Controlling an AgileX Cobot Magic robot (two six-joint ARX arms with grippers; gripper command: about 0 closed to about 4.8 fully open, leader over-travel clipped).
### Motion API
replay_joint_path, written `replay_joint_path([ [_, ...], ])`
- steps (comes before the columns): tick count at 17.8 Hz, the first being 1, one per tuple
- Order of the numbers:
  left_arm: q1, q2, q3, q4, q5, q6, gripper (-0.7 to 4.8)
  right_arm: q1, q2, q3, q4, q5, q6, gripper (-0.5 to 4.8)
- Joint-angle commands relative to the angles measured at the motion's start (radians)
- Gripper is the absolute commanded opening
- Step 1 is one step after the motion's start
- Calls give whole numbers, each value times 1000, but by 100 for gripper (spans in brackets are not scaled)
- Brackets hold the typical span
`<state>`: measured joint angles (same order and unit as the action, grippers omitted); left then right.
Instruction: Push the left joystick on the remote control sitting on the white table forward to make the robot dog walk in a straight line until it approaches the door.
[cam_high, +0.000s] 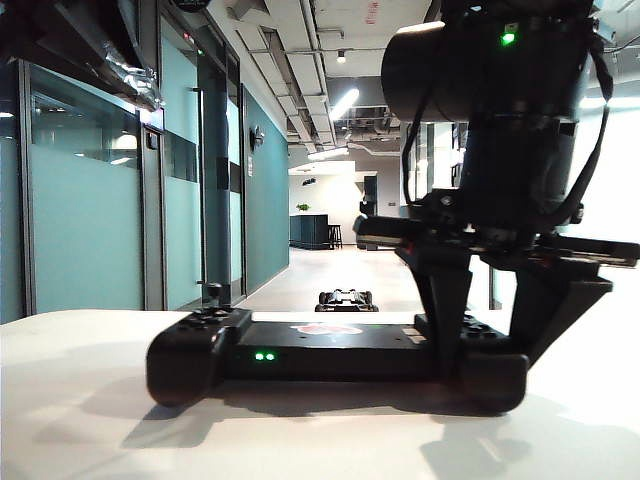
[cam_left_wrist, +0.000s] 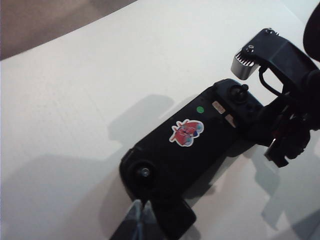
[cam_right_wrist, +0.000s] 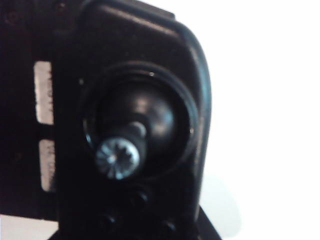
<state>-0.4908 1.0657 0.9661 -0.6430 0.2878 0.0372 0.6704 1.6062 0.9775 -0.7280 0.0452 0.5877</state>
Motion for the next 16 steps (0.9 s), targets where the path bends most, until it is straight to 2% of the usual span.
replay_joint_path([
  [1, -1, 19, -8, 47, 16, 27, -5, 0, -3, -1, -52, 24, 28, 198],
  [3, -1, 47, -42, 124, 79, 61, -5, -2, -3, -1, -71, 31, 32, 198],
  [5, -1, 79, -61, 171, 87, 92, -5, -2, -3, 0, -85, 31, 45, 198],
  [9, 0, 205, -65, 181, 194, 251, -5, -9, -3, -1, -87, 28, 45, 198],
  [12, 0, 297, -65, 184, 225, 334, -5, -13, -3, -1, -79, 27, 45, 198],
  [16, 0, 393, -65, 230, 283, 372, -5, -13, -3, -1, -79, 27, 45, 198],
])
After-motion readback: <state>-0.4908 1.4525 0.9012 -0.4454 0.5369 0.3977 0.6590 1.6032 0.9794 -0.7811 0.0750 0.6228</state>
